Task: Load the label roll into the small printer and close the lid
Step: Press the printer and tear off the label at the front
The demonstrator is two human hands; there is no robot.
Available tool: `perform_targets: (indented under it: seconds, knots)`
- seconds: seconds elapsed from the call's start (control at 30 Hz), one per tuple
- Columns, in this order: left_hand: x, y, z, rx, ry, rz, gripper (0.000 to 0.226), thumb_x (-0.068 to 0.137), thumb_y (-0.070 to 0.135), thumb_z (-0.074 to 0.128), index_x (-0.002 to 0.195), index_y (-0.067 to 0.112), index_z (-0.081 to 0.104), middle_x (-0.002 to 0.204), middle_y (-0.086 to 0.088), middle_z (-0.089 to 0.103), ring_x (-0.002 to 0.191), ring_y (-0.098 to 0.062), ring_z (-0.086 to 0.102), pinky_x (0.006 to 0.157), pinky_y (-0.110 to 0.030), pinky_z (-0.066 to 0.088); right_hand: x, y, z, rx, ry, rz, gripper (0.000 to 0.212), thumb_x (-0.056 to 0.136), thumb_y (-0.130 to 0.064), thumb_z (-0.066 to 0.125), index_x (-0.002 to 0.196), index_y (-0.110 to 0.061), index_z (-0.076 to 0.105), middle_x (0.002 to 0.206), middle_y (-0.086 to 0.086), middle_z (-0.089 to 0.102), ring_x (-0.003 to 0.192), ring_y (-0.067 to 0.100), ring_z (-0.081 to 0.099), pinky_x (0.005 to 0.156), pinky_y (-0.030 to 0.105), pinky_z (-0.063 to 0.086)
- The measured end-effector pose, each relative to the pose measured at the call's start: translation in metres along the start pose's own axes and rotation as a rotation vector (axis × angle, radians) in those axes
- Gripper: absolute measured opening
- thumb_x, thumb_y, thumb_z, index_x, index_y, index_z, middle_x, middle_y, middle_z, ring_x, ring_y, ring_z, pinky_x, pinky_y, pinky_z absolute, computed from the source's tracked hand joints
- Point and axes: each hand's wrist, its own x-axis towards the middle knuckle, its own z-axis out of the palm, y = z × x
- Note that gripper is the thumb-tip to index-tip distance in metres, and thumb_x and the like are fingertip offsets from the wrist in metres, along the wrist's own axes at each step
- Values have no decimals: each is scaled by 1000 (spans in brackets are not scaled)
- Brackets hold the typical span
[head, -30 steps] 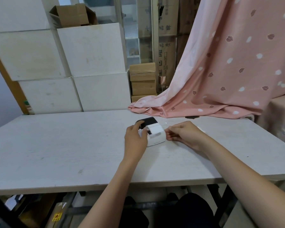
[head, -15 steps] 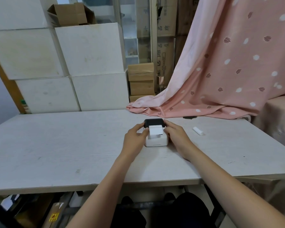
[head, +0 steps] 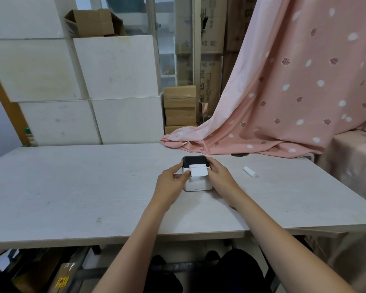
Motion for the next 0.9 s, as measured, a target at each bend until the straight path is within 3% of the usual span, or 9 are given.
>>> perform_targets:
  seconds: [0.23, 0.4, 0.53, 0.7, 0.9]
  knots:
    - [-2, 2, 1, 14, 5, -7, 50, 96, 38, 60, 144, 30, 52, 106, -2, 74, 96, -12, 65, 78, -21, 42, 0, 2, 1, -53, 21, -1, 42, 91, -41, 54, 132, -48, 60, 127, -24, 67, 123, 7, 59, 108, 38, 47]
    - [-2, 1, 1, 35, 7, -1, 50, 97, 37, 58, 146, 28, 51, 111, -4, 74, 100, -14, 66, 81, -21, 43, 2, 2, 1, -79, -23, 18, 41, 87, -47, 48, 124, -62, 60, 117, -15, 72, 113, 16, 64, 93, 50, 59]
    - [-4, 4, 1, 62, 7, 21, 50, 98, 36, 57, 146, 27, 50, 112, -4, 72, 94, -10, 61, 81, -19, 41, 4, 4, 2, -132, -8, 18, 48, 90, -48, 44, 135, -61, 53, 120, -12, 70, 112, 18, 62, 93, 45, 58]
    - [-3, 4, 0, 77, 0, 32, 48, 100, 34, 54, 147, 27, 49, 122, -5, 69, 95, -8, 58, 83, -20, 40, 6, 8, 2, -176, 6, 5, 48, 97, -41, 42, 142, -55, 50, 120, -10, 70, 111, 17, 61, 82, 30, 52]
    - [-4, 4, 0, 76, 3, 34, 48, 100, 34, 53, 147, 26, 49, 124, -6, 68, 98, -9, 58, 85, -22, 42, 10, 11, 2, -197, 20, 18, 52, 98, -42, 42, 149, -52, 45, 126, -9, 68, 115, 18, 60, 81, 28, 51]
